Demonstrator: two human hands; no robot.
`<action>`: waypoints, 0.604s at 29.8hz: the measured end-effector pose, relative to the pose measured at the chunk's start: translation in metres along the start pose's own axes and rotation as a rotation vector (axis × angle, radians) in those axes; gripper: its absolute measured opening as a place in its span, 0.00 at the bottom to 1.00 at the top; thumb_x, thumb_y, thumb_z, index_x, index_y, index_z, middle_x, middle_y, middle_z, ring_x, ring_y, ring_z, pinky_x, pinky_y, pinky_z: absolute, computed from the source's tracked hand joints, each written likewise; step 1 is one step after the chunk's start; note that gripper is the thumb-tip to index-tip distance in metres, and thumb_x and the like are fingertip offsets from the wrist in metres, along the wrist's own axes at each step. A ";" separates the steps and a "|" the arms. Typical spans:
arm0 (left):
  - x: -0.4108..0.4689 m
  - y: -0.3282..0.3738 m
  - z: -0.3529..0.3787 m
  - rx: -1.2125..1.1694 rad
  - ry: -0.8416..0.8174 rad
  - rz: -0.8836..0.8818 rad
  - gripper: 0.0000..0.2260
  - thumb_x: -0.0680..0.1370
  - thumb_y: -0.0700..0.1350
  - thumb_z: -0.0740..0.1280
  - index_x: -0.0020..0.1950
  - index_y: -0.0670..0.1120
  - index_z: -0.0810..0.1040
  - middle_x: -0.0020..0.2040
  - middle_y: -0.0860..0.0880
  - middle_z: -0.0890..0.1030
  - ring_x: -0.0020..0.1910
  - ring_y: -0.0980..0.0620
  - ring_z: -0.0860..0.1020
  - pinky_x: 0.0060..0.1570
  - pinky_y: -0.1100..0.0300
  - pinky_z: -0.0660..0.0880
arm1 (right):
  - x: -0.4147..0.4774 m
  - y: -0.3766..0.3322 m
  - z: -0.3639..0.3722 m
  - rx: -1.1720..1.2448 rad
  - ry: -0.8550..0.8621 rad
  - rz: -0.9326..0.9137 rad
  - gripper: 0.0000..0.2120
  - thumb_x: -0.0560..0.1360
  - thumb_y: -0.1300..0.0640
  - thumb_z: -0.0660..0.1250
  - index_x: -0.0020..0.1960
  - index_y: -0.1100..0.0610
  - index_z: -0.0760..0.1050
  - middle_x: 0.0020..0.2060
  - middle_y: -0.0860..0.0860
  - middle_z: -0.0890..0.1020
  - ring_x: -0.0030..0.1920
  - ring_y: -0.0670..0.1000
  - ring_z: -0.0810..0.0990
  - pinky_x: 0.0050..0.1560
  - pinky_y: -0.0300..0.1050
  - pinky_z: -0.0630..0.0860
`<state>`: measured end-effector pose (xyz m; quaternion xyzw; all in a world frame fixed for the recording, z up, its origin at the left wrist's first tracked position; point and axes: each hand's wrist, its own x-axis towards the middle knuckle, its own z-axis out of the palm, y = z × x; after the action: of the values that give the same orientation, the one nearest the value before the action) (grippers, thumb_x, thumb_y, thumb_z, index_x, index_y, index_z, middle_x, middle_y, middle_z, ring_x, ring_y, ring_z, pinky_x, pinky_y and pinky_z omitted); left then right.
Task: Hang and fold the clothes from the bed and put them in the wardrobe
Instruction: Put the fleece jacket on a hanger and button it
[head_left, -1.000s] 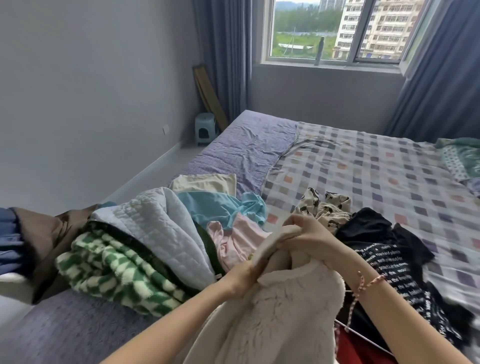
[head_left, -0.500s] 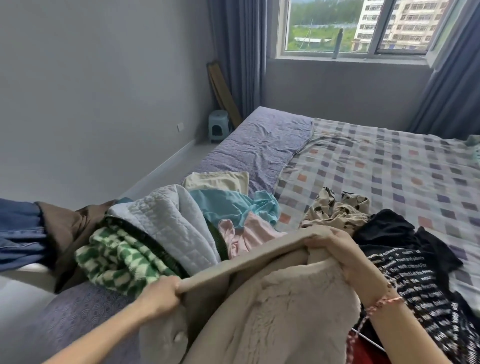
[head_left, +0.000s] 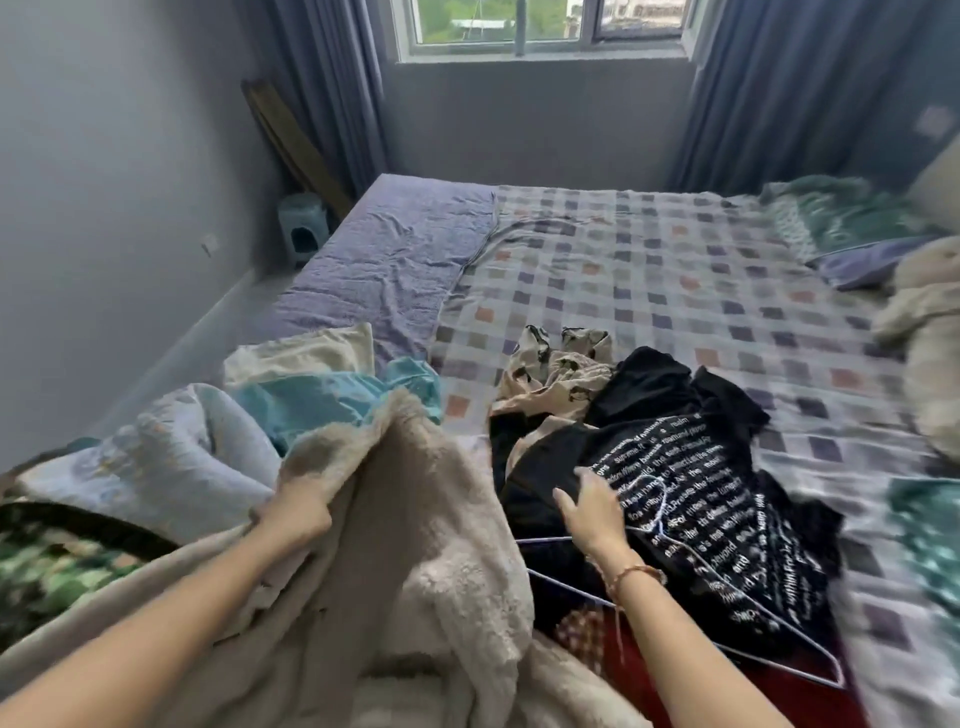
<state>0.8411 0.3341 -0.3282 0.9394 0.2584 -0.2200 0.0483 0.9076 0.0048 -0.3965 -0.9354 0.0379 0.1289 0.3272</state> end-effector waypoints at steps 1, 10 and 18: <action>0.002 0.008 0.016 0.013 0.059 0.031 0.15 0.74 0.40 0.62 0.61 0.43 0.75 0.59 0.42 0.77 0.58 0.42 0.75 0.57 0.53 0.73 | -0.001 0.038 -0.011 -0.117 0.013 0.072 0.23 0.78 0.49 0.62 0.69 0.60 0.65 0.64 0.58 0.72 0.65 0.58 0.69 0.64 0.48 0.65; -0.024 0.018 0.032 0.311 0.286 -0.092 0.25 0.73 0.41 0.63 0.69 0.48 0.64 0.59 0.44 0.66 0.60 0.44 0.65 0.57 0.52 0.68 | -0.003 0.150 -0.030 -0.436 -0.111 0.318 0.27 0.77 0.40 0.57 0.67 0.58 0.63 0.66 0.57 0.70 0.67 0.57 0.68 0.64 0.52 0.64; -0.027 -0.032 -0.002 0.127 0.373 -0.151 0.16 0.69 0.32 0.66 0.56 0.37 0.73 0.51 0.34 0.70 0.50 0.33 0.73 0.45 0.44 0.72 | 0.016 0.126 -0.018 -0.411 -0.087 0.344 0.27 0.76 0.35 0.56 0.63 0.55 0.70 0.64 0.56 0.72 0.66 0.57 0.68 0.65 0.52 0.62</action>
<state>0.8055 0.3495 -0.3139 0.9429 0.3183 -0.0613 -0.0763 0.9076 -0.1050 -0.4634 -0.9555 0.1550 0.2278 0.1052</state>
